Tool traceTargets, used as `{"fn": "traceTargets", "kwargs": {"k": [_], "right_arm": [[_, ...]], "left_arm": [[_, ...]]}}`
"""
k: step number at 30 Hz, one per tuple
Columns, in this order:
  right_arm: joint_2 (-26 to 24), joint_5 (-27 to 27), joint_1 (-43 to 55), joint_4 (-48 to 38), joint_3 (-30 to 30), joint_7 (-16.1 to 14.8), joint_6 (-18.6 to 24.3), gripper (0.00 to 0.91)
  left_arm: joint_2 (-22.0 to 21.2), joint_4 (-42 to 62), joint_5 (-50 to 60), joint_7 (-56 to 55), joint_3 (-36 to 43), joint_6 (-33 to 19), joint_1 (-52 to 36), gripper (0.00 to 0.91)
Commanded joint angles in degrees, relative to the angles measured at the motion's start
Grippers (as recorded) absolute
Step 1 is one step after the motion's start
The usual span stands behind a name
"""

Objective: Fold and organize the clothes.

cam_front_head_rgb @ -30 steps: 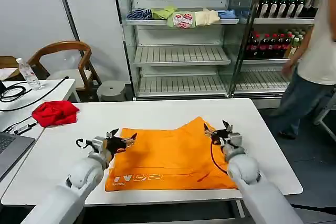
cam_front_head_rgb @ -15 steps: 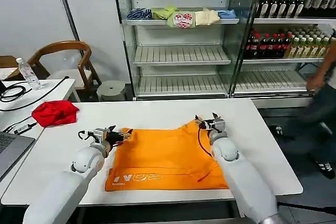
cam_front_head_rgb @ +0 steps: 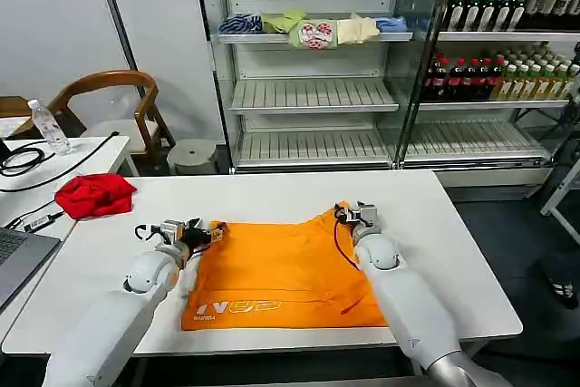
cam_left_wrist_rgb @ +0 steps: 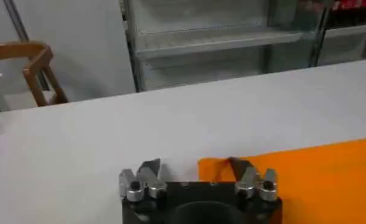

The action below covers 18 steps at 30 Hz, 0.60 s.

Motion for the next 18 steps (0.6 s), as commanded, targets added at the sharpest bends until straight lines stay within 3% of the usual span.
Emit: {"fn": "traceTargets", "kwargs": {"k": [1, 14, 18], "right_arm": [[1.4, 1.3, 1.4, -2.9, -0.3, -1.1, -0.6, 0.000], [1.1, 0.7, 0.7, -2.4, -0.2, -1.5, 0.4, 0.000], [-0.1, 0.0, -0.8, 2.6, -0.1, -0.8, 1.3, 0.000]], "left_arm": [[0.1, 0.5, -0.1, 0.5, 0.2, -0.4, 0.4, 0.020], [0.2, -1.7, 0.0, 1.7, 0.1, -2.3, 2.4, 0.020], [0.6, -2.8, -0.8, 1.6, -0.5, -3.5, 2.7, 0.020]]}}
